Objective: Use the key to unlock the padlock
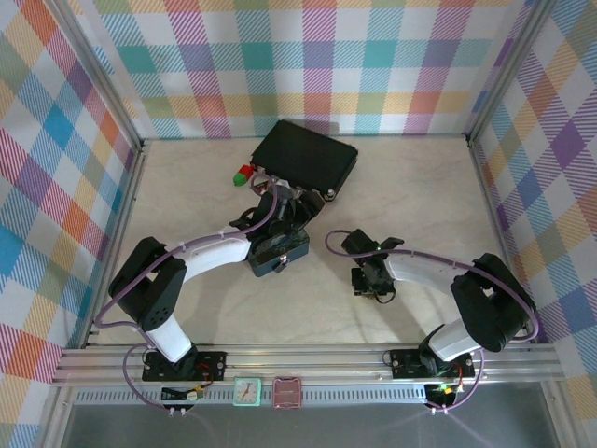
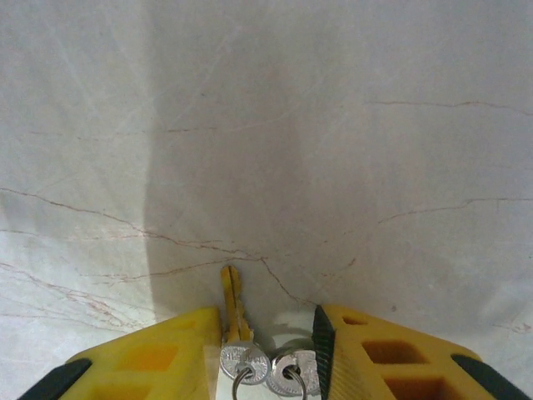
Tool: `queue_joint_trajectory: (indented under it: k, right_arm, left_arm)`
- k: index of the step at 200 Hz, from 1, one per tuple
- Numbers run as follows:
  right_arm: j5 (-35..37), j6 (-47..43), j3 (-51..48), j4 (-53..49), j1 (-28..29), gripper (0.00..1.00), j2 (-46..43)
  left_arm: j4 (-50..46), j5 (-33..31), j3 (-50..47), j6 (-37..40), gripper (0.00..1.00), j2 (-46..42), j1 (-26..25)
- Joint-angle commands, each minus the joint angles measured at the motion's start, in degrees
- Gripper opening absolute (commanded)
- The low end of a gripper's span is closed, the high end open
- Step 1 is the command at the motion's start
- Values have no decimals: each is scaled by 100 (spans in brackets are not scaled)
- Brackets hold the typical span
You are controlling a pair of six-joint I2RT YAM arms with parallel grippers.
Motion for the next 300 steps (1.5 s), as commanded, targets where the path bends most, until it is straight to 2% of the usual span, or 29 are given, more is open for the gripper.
queue_joint_trajectory:
  k: [1, 30, 60, 102, 130, 152, 171, 201, 229, 267, 300]
  right_arm:
    - [-97, 274, -240, -295, 160, 40, -66]
    - [-129, 255, -263, -353, 233, 40, -314]
    - [-147, 292, -400, -201, 251, 33, -176]
    - [63, 320, -431, 228, 260, 15, 148]
    - [134, 152, -306, 249, 251, 0, 91]
    - [69, -216, -217, 241, 156, 0, -237]
    - [-156, -673, -117, 298, -230, 0, -543]
    - [-1200, -1310, -38, 770, -1158, 0, -972]
    - [-1839, -1870, 301, 850, -1521, 0, -1164]
    - [-2540, -2501, 547, 1216, -1726, 0, -1315]
    - [-2871, -2602, 539, 1832, -1744, 0, -1419]
  left_arm:
    - [-5, -1, -103, 40, 71, -181, 65]
    - [-5, 25, -89, 41, 71, -172, 77]
    - [0, 36, -87, 38, 72, -181, 75]
    - [8, 76, -108, 24, 72, -181, 75]
    - [13, 92, -141, 23, 72, -214, 75]
    - [38, 75, -189, -11, 72, -251, 75]
    - [127, 154, -188, -88, 72, -228, 80]
    - [312, 288, -205, -231, 72, -216, 75]
    - [475, 384, -208, -332, 72, -243, 64]
    - [877, 652, -147, -562, 71, -103, -93]
    - [995, 756, -32, -659, 70, 104, -301]
